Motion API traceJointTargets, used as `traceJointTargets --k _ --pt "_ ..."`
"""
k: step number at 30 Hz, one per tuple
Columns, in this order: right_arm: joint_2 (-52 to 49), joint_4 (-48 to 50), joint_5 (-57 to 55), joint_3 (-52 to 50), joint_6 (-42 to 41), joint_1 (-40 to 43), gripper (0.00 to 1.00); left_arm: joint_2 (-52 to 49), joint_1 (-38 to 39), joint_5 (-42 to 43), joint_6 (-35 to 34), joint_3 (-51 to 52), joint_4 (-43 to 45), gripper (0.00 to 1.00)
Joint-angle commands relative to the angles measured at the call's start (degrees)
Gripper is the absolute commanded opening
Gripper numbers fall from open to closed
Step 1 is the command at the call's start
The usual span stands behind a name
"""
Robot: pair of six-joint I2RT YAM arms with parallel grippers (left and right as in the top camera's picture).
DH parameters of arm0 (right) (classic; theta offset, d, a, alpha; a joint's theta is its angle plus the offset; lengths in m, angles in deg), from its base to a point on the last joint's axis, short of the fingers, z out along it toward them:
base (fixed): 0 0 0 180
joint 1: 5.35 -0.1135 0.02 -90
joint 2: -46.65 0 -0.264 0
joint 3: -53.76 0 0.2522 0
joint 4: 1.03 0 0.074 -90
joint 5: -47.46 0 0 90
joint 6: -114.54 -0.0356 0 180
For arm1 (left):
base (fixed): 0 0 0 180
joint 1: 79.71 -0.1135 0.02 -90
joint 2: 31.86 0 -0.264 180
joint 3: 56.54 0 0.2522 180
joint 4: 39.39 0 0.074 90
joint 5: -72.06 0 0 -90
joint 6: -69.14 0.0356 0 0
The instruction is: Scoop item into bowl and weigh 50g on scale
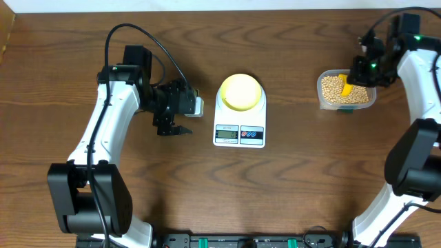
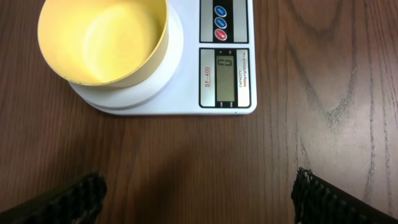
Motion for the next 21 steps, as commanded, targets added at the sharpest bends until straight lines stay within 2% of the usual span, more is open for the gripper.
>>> traceJointTargets --k 1,15,21 --pt "1.2 -0.2 5.9 -0.7 1.9 2.1 0.01 0.0 0.1 1.1 0.8 0.0 -0.1 0.98" --pt "1.2 -0.2 6.2 -1.9 2.0 4.0 0.01 0.0 0.1 1.1 0.8 -0.1 -0.1 0.97" --pt "1.2 -2.7 1.8 -1.9 4.4 4.0 0.01 0.0 0.1 1.1 0.8 -0.1 -0.1 0.98"
